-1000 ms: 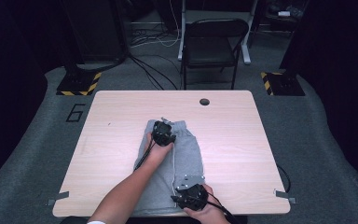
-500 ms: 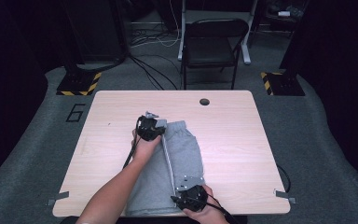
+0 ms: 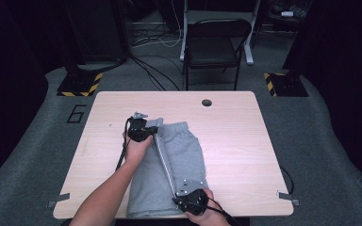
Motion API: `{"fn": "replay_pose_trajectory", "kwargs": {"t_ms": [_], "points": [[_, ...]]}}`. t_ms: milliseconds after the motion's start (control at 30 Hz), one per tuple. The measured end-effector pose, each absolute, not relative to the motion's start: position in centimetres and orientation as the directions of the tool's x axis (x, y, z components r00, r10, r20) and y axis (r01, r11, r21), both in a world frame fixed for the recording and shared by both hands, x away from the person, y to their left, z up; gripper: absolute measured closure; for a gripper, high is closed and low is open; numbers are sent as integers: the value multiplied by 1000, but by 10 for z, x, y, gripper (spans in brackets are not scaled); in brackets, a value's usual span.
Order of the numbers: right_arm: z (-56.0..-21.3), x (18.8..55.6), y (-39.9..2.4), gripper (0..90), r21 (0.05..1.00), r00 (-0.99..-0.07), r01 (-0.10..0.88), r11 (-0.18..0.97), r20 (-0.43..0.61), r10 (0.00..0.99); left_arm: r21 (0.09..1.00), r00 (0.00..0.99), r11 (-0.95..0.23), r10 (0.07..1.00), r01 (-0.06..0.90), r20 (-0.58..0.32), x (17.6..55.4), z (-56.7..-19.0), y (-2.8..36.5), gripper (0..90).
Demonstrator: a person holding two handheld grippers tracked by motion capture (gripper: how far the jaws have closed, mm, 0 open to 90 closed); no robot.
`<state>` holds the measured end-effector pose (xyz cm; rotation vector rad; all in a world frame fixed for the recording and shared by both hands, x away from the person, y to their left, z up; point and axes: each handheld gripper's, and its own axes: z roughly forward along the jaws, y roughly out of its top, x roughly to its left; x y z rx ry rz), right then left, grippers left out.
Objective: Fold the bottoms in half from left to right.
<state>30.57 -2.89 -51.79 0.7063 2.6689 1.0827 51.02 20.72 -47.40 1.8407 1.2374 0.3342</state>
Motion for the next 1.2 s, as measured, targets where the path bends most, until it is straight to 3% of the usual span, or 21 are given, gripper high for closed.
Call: {"fn": "replay_pose_trajectory", "kwargs": {"t_ms": [167,633,833,1200], "points": [[-517,307,-27,868,699,-878,347,626,7,479,798,499,-137,837,588,-225,507,-469,200,856],[-494,309,-35,878,760,-894,333,558,66,443,815,512,-141,833,562,-210,511,-449,190,856],[-481,304,-35,878,789,-906,283,545,33,422,820,516,-146,833,553,-200,513,-442,180,857],[-466,303,-54,879,812,-894,290,506,40,447,826,543,-168,819,537,-186,519,-429,162,856]]}}
